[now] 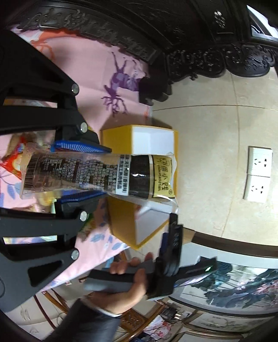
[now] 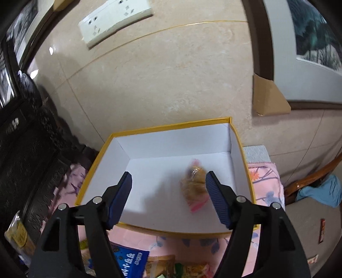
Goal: Organize snacks
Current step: 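Drop the biscuit bag into the yellow box with the right gripper while the left drops the tube in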
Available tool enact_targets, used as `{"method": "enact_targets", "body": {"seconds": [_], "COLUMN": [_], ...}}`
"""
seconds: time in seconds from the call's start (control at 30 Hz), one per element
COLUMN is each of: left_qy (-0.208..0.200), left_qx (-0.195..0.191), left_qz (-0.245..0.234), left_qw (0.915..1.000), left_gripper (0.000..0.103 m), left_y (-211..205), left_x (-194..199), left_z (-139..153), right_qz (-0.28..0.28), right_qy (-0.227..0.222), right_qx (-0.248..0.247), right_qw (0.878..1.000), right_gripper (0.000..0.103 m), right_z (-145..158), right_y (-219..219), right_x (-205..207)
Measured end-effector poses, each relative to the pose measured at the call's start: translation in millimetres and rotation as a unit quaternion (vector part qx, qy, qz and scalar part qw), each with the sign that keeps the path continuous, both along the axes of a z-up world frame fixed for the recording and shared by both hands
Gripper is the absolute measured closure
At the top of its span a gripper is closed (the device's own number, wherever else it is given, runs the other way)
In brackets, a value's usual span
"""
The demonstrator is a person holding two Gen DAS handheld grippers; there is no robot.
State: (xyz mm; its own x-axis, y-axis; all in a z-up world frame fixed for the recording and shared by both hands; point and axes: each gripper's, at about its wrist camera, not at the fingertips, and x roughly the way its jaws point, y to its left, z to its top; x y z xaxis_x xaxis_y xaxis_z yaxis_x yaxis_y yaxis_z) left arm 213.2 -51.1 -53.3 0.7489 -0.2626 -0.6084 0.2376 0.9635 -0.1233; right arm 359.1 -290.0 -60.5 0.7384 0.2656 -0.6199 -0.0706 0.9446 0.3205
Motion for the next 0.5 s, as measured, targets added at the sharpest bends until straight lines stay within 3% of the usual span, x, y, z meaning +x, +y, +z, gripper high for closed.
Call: {"method": "enact_targets", "body": {"seconds": [0.2,0.4,0.5], "left_qy": [-0.034,-0.081,-0.087], "left_qx": [-0.023,-0.031,-0.028], "left_qz": [-0.018,-0.032,-0.034], "left_qw": [0.9990,0.9957,0.9952], "left_gripper": [0.070,0.069,0.069], "left_y": [-15,-37,-46], "left_x": [51,116,142], "left_z": [32,70,76], "right_qz": [-0.020,-0.011,0.006], "right_qy": [-0.006,0.029,0.040], "right_qx": [0.029,0.010,0.000], "right_qw": [0.999,0.999,0.999], "right_gripper": [0.031,0.031,0.031], "right_z": [7,-21,-32], "right_y": [-16,-16,-12], "right_x": [-44,-87,-98]}}
